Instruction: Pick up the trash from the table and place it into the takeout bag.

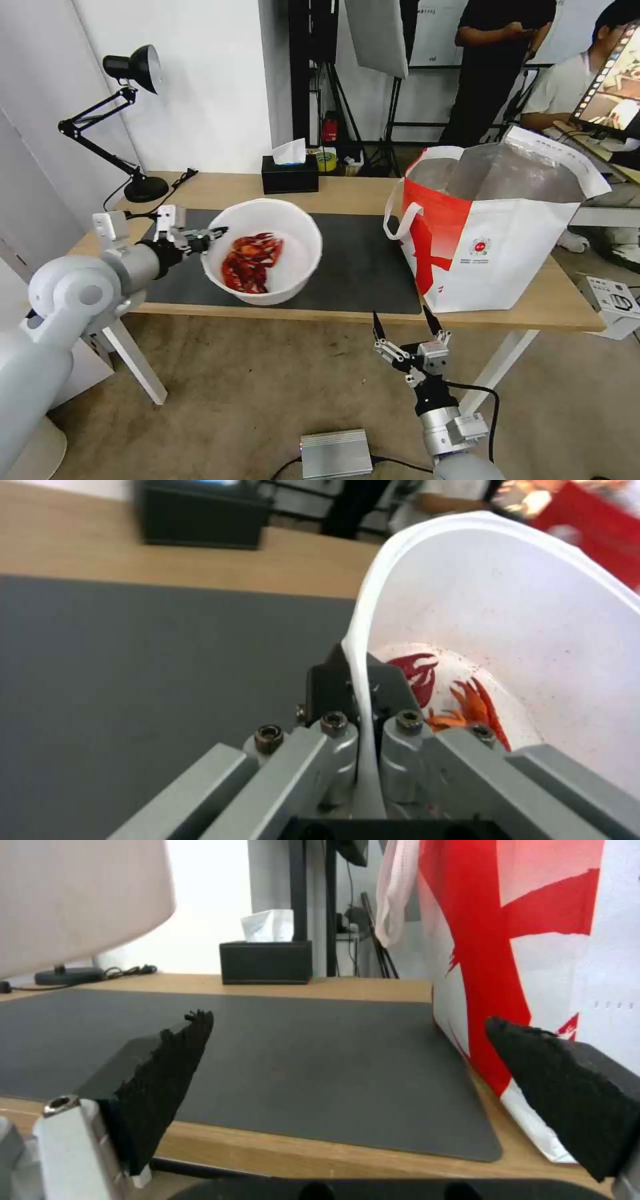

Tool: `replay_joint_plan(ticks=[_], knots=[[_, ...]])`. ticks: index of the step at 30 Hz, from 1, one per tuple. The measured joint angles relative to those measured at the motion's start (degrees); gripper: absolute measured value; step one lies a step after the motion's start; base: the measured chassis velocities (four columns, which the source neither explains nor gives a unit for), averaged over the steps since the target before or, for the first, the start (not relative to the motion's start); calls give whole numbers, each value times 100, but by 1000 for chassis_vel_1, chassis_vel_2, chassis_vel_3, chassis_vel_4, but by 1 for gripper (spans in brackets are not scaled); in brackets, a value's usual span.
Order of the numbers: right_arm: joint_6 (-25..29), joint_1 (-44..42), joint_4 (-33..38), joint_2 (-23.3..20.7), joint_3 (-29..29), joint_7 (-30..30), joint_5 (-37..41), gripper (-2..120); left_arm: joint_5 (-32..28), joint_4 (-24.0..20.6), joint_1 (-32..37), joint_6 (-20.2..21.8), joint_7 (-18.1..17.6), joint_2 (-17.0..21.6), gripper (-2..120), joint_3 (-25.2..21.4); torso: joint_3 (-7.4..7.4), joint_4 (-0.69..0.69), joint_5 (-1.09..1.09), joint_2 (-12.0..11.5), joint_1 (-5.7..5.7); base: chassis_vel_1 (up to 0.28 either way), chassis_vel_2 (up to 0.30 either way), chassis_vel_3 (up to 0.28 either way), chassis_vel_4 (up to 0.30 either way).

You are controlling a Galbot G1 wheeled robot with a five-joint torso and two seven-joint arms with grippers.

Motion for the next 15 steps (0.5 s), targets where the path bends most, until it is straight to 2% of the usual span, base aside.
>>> replay_joint_plan(ticks=[4,12,15], knots=[[0,0,0,0,0,0,0,100,-31,-193,-253,-95,4,-166,0,342,0,0,0,0,0,0,0,0,0],[0,0,0,0,0,0,0,100,-165,-266,-839,-154,-2,-354,0,905,0,0,0,0,0,0,0,0,0],[0,0,0,0,0,0,0,100,-169,-266,-879,-175,-8,-373,0,953,0,0,0,0,0,0,0,0,0]])
